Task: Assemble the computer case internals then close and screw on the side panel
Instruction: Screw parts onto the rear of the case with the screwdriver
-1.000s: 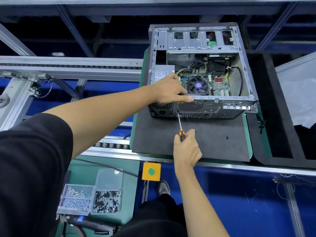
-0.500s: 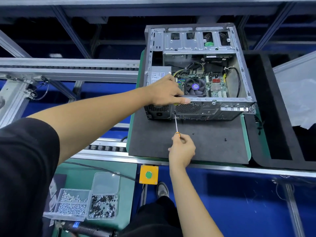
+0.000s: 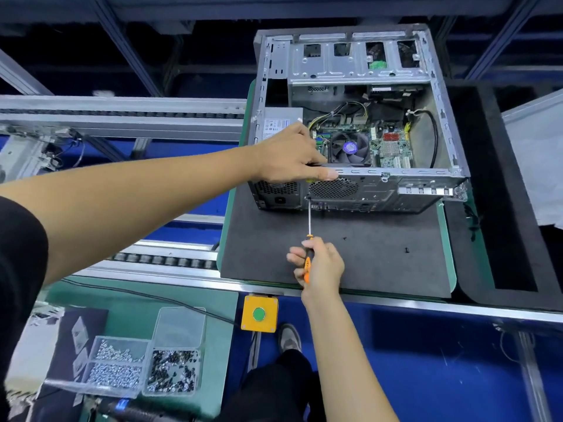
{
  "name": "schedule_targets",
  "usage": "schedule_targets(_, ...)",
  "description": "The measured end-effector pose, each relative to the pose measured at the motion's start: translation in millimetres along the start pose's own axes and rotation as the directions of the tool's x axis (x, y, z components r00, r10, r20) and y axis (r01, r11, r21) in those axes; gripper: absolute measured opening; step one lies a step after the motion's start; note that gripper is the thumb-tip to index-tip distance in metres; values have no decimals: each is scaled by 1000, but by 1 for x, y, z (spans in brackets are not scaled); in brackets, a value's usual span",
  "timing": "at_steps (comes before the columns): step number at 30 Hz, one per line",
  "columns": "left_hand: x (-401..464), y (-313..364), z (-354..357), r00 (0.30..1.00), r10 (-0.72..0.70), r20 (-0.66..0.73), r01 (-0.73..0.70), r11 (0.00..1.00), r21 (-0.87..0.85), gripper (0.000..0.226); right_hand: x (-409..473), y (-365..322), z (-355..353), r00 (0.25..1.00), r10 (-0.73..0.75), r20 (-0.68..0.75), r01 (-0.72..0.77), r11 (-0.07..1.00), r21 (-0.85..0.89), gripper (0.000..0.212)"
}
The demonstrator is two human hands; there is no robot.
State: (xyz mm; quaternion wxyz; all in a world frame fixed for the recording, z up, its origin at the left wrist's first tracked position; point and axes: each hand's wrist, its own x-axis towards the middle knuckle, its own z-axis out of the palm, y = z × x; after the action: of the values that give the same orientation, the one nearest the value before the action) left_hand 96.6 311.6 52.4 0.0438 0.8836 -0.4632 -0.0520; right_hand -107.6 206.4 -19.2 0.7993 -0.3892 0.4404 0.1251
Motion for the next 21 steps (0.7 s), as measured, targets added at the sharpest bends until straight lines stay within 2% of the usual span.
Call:
schedule_targets(2, 0, -1, 0, 1000, 0, -6, 0, 1000, -12, 67, -4, 7, 5, 956, -269, -114, 236, 941, -244, 16)
schedule_targets(5, -1, -1, 1, 1000, -4, -10, 4, 1000, -13, 69, -6, 21, 7, 819, -555, -144, 373, 707, -601, 15)
schedule_targets(7, -1, 0, 2, 1000, -4, -16, 4, 1000, -21, 68, -4, 24, 6, 766, -634, -105, 401, 599, -693, 22)
schedule_targets(9, -1, 0, 2, 1000, 4, -19, -4, 1000, -19, 67, -2, 25, 5, 752, -656, -56, 408, 532, -742, 34)
schedule_targets(11, -1, 0, 1, 1000, 4, -14, -4, 1000, -12, 67, -1, 26, 3, 721, -692, -19, 426, 465, -776, 30)
schedule_targets(12, -1, 0, 1, 1000, -1, -9, 1, 1000, -12, 68, 0, 26, 2, 720, -694, -22, 428, 469, -772, 29)
schedule_targets(13, -1, 0, 0, 1000, -7, -2, 7, 1000, -14, 69, 1, 26, 1, 759, -649, -39, 436, 552, -711, 28)
schedule_targets(14, 0, 0, 0, 1000, -12, 2, 12, 1000, -15, 69, 4, 24, 1, 843, -535, -54, 423, 721, -548, 29)
schedule_targets(15, 0, -1, 0, 1000, -14, 4, 15, 1000, -12, 69, 6, 23, 2, 942, -335, -24, 315, 906, -283, 29)
schedule_targets(16, 0, -1, -1, 1000, -14, 6, 14, 1000, -11, 69, 5, 20, 3, 992, -93, 86, 94, 996, -3, 29)
schedule_targets(17, 0, -1, -1, 1000, -11, 7, 12, 1000, -12, 70, 5, 19, 0, 975, 74, 208, -110, 979, 171, 26)
schedule_targets(18, 0, -1, -1, 1000, -9, 6, 9, 1000, -8, 71, 4, 18, -2, 952, 138, 273, -203, 953, 225, 23)
schedule_targets(20, 1, -1, -1, 1000, -10, 13, 10, 1000, 1, 75, 3, 18, -4, 961, 121, 251, -173, 965, 196, 19)
schedule_targets(21, 0, -1, -1, 1000, -10, 16, 10, 1000, 0, 75, 2, 17, -3, 981, 66, 181, -94, 984, 149, 18)
